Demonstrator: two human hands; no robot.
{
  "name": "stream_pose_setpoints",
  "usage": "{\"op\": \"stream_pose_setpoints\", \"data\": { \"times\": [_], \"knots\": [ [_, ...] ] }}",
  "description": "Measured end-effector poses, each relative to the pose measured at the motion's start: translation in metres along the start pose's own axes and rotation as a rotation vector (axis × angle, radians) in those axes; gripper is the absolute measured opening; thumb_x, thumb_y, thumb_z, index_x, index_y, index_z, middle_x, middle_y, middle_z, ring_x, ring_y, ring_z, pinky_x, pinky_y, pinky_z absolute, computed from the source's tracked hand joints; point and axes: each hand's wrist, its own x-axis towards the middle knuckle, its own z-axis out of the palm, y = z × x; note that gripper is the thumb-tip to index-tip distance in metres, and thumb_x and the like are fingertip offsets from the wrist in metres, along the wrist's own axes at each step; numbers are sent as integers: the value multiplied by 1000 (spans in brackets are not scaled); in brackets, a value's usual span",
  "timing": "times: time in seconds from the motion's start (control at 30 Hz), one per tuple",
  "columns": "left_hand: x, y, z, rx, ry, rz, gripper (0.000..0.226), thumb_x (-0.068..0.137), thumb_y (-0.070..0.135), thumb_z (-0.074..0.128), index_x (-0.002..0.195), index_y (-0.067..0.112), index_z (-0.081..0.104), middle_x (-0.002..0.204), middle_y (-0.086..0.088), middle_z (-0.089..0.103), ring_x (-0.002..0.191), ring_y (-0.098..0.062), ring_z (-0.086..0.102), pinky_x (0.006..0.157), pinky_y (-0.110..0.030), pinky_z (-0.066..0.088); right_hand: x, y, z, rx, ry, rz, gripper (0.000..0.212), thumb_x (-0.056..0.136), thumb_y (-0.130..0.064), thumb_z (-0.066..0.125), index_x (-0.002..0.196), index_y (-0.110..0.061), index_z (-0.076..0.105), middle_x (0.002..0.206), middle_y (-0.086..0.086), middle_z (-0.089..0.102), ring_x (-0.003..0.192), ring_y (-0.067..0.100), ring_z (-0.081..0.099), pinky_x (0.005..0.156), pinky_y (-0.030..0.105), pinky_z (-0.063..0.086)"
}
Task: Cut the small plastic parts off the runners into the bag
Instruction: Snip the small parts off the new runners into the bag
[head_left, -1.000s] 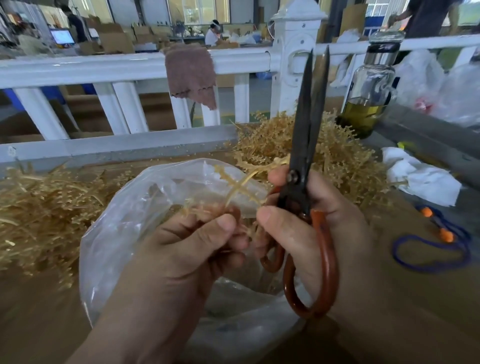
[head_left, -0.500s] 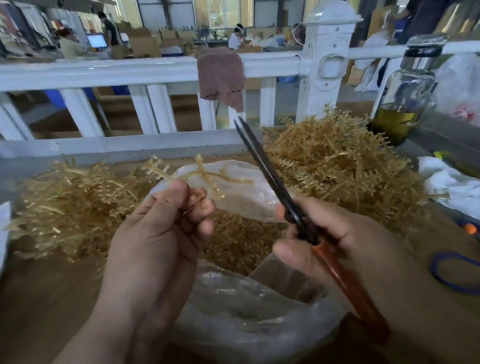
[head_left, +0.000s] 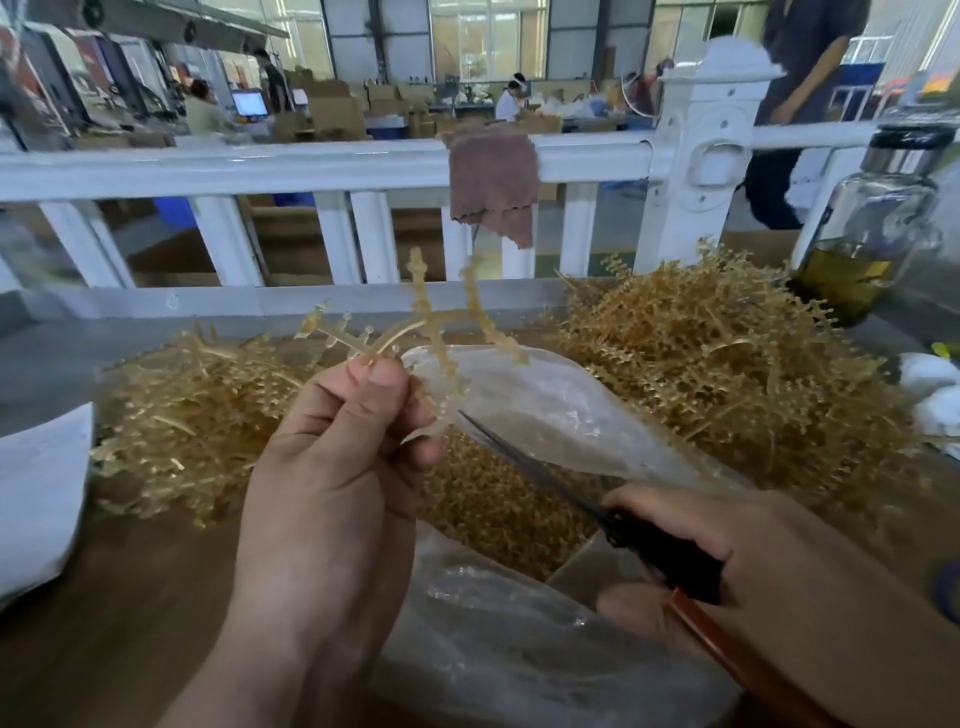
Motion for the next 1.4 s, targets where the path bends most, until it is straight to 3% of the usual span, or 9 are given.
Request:
{"op": "stream_pose_setpoints", "data": {
  "times": [0.13,0.5,0.7,0.83,0.97,1.07,1.13,1.3,1.4],
  "knots": [
    [-2,-2,1,5,-13,18,20,88,15,63,70,24,64,76,2,61,65,-8,57,55,-19,48,1,1,2,-18,-10,4,62,58,-91,43,113,-62,48,100,-36,62,89,-13,61,76,18,52],
    [-6,-3,3,93,10,17,15,81,22,68,67,27,67,76,2,64,69,-10,62,60,-21,54,-1,-1,1,-33,42,-12,44,76,-73,63,108,-44,57,91,-29,62,82,-8,60,77,11,44],
    [-7,-4,-1,401,137,118,25,92,21,68,69,27,67,74,1,67,69,-9,63,57,-20,53,-3,2,0,6,149,-10,56,65,-90,45,111,-59,52,95,-28,63,83,-6,62,76,14,48],
    [-11,-5,1,483,104,133,17,90,24,71,74,24,68,76,-2,69,69,-13,62,59,-21,53,-4,-3,0,95,58,-58,55,64,-89,51,109,-58,59,92,-30,67,83,-12,64,76,8,47],
    [-11,-4,4,368,1,42,16,83,27,72,67,24,70,75,-4,68,72,-16,62,64,-31,49,4,0,2,145,-5,-44,32,83,-61,69,106,-39,70,88,-27,69,80,-13,63,72,7,44],
    [-9,-6,5,276,-36,-35,17,81,26,64,65,24,70,74,-6,67,69,-17,64,60,-28,50,5,1,-1,120,-21,-5,57,75,-82,55,106,-37,68,93,-13,70,82,-3,66,75,19,50],
    [-8,-6,6,206,-81,-112,15,78,23,66,65,23,71,76,-7,69,68,-18,68,54,-23,52,2,4,-1,143,12,-24,67,68,-91,49,106,-39,66,88,-15,69,78,-3,66,68,15,46],
    [-7,-3,6,41,-98,-324,16,77,25,63,68,21,76,98,-15,78,83,-24,78,54,-26,58,3,9,-1,207,50,-37,50,73,-77,58,105,-39,67,80,-9,67,68,0,63,63,17,46],
    [-5,-2,6,-29,-136,-392,24,84,26,54,93,12,71,112,-17,76,98,-27,76,60,-28,61,0,6,-5,301,41,-19,38,78,-67,63,102,-38,70,65,-21,64,58,-9,61,56,8,42]
  ]
}}
